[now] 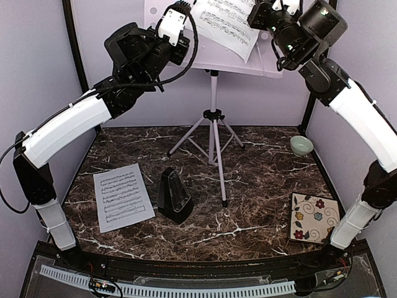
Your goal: Set up the instrument practice props
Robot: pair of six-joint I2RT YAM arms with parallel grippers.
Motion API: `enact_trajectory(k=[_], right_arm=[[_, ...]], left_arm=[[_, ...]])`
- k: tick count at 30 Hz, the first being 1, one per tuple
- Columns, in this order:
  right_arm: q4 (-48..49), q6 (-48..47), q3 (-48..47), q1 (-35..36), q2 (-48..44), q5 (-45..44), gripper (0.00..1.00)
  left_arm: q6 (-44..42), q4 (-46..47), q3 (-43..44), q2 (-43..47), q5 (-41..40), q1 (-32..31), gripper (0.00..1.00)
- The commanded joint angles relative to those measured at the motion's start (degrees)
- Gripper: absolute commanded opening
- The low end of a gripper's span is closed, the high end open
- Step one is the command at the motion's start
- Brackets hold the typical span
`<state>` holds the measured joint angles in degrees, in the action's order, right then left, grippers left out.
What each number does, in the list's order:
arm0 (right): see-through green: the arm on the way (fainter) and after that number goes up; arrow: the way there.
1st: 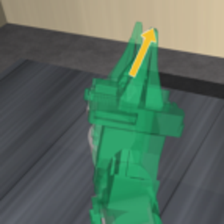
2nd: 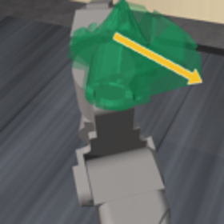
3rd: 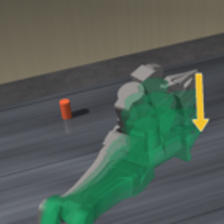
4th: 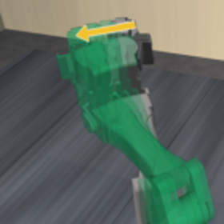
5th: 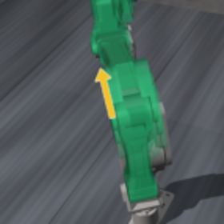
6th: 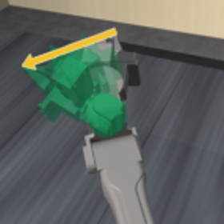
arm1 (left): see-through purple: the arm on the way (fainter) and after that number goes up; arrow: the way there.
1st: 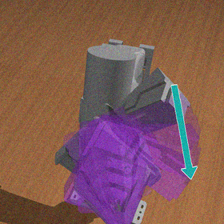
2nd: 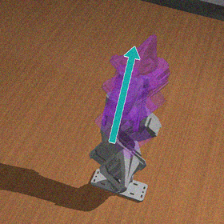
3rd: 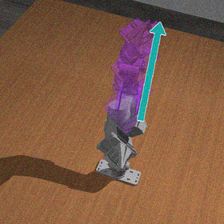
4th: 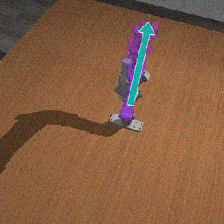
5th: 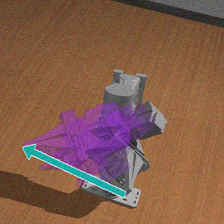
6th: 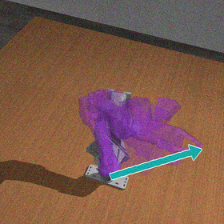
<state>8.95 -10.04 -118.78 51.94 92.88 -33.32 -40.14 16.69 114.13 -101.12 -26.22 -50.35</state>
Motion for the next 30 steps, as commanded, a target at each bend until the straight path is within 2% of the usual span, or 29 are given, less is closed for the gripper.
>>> enact_trajectory(k=[1, 5, 12, 16, 21, 30], right_arm=[[2.5, -1.82, -0.23, 1.76, -0.83, -1.08, 0.0], [2.0, -1.3, -0.57, 2.41, -0.07, 1.55, 0.0], [1.25, -2.06, -2.26, 2.15, 3.15, 11.07, 0.0], [1.89, -2.35, -3.76, 1.58, 5.2, 13.84, 0.0], [2.74, -4.13, -4.88, -0.34, 7.47, 22.09, 0.0], [3.51, -7.72, -8.82, -2.7, 10.97, 28.03, 0.0]], left_arm=[[-1.49, 5.26, -1.6, 3.31, -0.08, 0.43, 0.0], [-0.58, 4.6, -2.64, 4.08, 2.79, 0.43, 0.0], [1.41, 2.06, -3.54, 4.94, 7.18, 0.43, 0.0], [2.26, 1.54, -4.23, 5.58, 8.07, 0.43, 0.0], [2.85, 0.57, -4.35, 5.91, 9.06, 0.43, 0.0], [3.69, -0.26, -4.78, 6.27, 9.41, 0.43, 0.0]])
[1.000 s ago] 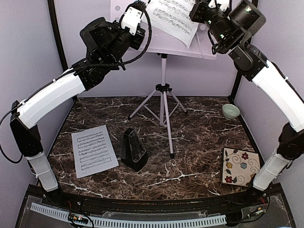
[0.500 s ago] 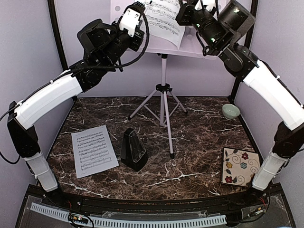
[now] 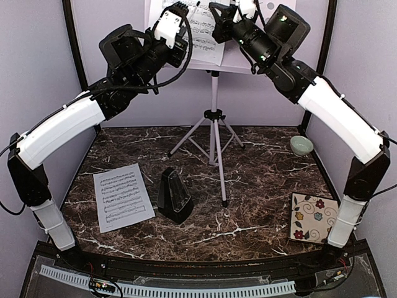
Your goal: Set up the instrument practice props
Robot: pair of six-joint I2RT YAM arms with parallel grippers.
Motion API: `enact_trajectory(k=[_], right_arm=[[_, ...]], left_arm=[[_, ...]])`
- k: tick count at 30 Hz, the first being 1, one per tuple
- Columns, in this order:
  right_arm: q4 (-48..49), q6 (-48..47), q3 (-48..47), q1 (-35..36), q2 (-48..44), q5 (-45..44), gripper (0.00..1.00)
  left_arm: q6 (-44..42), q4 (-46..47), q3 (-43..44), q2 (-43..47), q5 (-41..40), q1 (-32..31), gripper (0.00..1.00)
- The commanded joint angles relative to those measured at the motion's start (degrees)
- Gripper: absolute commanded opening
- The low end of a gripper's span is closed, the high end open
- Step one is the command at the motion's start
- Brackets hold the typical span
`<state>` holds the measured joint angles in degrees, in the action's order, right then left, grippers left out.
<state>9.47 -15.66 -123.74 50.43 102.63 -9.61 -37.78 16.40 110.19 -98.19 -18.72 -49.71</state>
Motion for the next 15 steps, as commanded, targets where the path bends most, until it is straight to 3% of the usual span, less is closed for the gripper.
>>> enact_trajectory(k=[1, 15], right_arm=[[2.97, -1.97, -4.41, -1.65, 1.7, 5.2, 0.0], [-2.3, -8.16, -8.29, -2.86, 4.5, 11.73, 0.0]], left_arm=[[1.38, 0.02, -0.98, 3.4, 1.93, -0.21, 0.0], [1.44, 0.0, -1.51, 3.22, 2.06, -0.21, 0.0]])
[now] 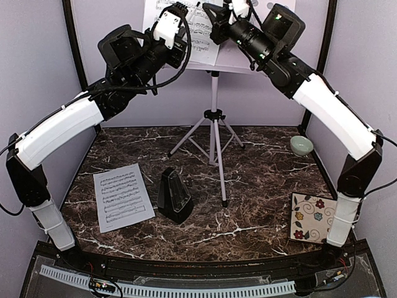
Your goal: Set up the instrument practice props
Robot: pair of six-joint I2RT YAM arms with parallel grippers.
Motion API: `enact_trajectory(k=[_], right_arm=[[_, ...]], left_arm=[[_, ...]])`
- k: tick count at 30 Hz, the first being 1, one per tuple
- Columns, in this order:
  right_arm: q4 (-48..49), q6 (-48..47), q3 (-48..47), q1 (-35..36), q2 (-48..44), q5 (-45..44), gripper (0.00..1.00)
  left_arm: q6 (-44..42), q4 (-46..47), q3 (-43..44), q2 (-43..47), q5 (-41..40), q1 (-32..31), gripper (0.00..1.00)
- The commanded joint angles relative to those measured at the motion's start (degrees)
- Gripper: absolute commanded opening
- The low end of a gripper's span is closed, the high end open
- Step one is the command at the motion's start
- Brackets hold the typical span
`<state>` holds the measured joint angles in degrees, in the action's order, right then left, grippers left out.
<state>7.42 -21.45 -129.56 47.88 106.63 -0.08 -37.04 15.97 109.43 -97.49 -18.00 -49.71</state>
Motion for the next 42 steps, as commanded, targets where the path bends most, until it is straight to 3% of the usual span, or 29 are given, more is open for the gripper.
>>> enact_trajectory(k=[1, 6, 9, 13, 25, 42], right_arm=[[-0.56, -2.63, -2.65, -0.28, 0.51, 2.76, 0.0], [-1.24, -3.68, -2.82, -0.32, 1.23, 4.4, 0.02], [-0.16, -3.28, -2.47, -0.33, 1.28, 3.69, 0.2], [0.98, -2.66, -2.23, -0.49, 1.31, 3.25, 0.26], [2.94, -1.22, -0.12, -0.51, 0.17, 0.54, 0.6], [6.66, 1.71, 8.96, -0.49, -4.92, -5.62, 0.87]], left_arm=[[0.7, 0.53, -0.77, 2.48, 1.38, -0.21, 0.0], [0.65, 0.65, -0.83, 2.23, 1.65, -0.21, 0.0], [0.55, 0.71, -0.85, 2.11, 1.44, -0.14, 0.0], [0.41, 0.97, -0.98, 2.13, 1.14, -0.03, 0.0], [0.55, 1.27, -1.41, 2.3, 1.12, 0.57, 0.0], [0.79, 1.18, -1.65, 2.15, 1.48, 1.15, 0.0]])
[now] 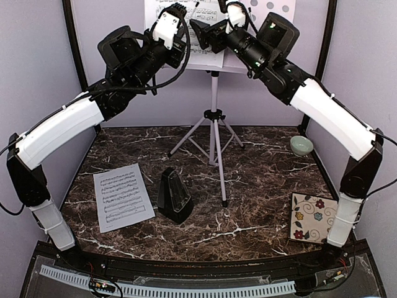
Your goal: Set up the instrument practice props
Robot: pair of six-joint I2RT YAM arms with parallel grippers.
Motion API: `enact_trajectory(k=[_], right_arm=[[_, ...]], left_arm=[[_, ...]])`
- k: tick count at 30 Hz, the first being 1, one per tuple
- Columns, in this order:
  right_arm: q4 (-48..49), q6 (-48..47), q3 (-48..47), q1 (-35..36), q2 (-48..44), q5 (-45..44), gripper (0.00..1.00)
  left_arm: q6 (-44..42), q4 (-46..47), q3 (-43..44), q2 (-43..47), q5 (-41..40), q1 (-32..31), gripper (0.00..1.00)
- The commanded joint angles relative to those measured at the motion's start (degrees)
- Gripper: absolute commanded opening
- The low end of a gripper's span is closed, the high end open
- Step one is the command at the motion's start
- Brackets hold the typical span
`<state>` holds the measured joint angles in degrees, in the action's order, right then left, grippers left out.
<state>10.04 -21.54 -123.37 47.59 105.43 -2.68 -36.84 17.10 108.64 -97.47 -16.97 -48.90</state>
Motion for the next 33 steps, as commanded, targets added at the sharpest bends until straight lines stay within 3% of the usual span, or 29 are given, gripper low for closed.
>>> enact_trajectory(k=[1, 3, 4, 5, 15, 33], right_arm=[[4.56, 1.96, 3.87, -0.2, -4.24, -3.16, 0.87], [5.57, 1.96, 5.92, -0.22, -5.3, -3.16, 0.87], [5.59, 3.5, 6.47, -0.14, -5.58, -3.91, 0.95], [5.46, 3.82, 6.94, -0.01, -5.92, -4.11, 0.96], [4.72, 4.31, 10.34, 2.14, -7.35, -6.12, 0.96], [4.75, 1.54, 7.73, 5.14, -4.11, -9.53, 0.96]], left_arm=[[0.5, 0.09, -0.75, 2.05, 0.45, 0.35, 0.0], [0.46, 0.08, -0.75, 2.1, 0.53, 0.39, 0.0], [0.45, 0.17, -0.79, 2.03, 0.54, 0.38, 0.0], [0.48, 0.17, -0.75, 1.91, 0.54, 0.39, 0.0], [0.69, 0.34, -0.13, 1.23, 0.76, 0.73, 0.0], [0.63, -0.53, -0.08, 1.16, 0.63, 0.83, 0.0]])
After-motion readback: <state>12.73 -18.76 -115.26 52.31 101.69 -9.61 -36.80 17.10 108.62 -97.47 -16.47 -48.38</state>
